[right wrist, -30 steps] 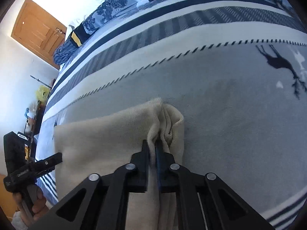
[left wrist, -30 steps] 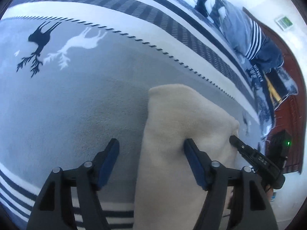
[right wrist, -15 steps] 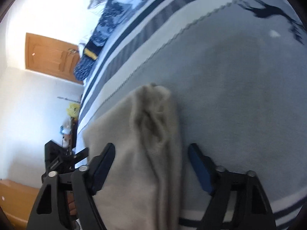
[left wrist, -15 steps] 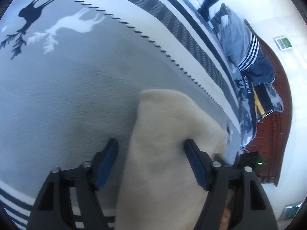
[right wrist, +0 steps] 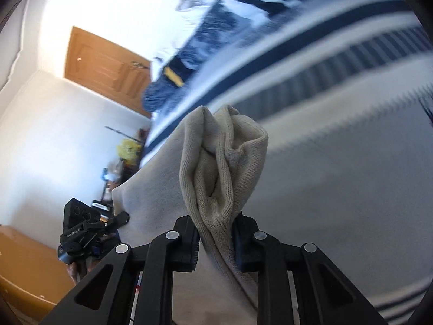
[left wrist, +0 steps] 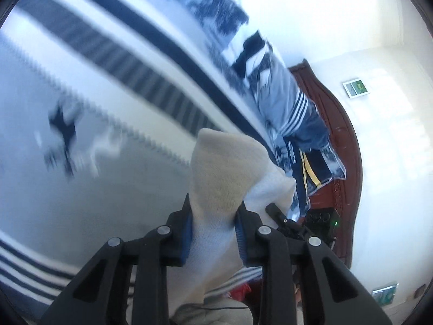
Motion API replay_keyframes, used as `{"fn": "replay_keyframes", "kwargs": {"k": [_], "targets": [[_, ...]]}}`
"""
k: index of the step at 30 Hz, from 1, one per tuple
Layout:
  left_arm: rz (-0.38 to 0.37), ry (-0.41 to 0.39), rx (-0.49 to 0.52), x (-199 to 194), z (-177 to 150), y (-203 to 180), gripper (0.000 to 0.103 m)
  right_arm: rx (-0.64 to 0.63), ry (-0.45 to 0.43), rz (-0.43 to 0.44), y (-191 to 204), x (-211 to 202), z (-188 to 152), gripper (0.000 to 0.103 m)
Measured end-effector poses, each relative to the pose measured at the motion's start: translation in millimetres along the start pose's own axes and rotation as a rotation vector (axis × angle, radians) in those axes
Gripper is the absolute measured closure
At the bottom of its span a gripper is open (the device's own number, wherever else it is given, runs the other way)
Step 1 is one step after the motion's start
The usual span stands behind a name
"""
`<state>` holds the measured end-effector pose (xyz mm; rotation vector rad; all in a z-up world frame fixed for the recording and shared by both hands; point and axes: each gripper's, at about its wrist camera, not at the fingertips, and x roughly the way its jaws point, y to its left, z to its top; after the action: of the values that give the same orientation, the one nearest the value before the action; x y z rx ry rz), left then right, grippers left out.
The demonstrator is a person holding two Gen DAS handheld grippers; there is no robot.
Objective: Fold small clothes
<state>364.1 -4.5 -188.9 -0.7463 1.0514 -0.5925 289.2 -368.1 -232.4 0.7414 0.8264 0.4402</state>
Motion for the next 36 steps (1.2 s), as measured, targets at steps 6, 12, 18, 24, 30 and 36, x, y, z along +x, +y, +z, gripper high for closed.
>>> {"fn": "replay_keyframes", "kwargs": {"k": [6,12,18,24,30,36], "targets": [[0.072,-0.036,0.027,1.6,92.8,3.8,0.077,-0.02,0.027,0.06,39.1,74.7,80.7,0.081],[0.115,-0.037,-0.024,45.4,156.3,38.7,0.077,-0.034,0.058,-0.016,39.0,152.0,137.7,0.081],[0.268,-0.033,-0.045,94.8,163.5,88.8,0.07,-0.028,0.125,-0.143,-5.8,216.9,151.6,0.078],[0.241,-0.004,-0.018,62.3,88.6,115.2,0.051,0.098,0.141,-0.119,-46.6,204.4,135.1,0.06],[0.26,0.018,-0.052,37.6,-9.7,141.7,0.047,0.004,0.147,-0.106,-16.8,124.2,38.6,0.028],[0.313,-0.044,-0.066,41.5,-44.4,140.8,0.047,0.095,0.207,-0.081,-36.5,129.4,-38.2,0.059]]}}
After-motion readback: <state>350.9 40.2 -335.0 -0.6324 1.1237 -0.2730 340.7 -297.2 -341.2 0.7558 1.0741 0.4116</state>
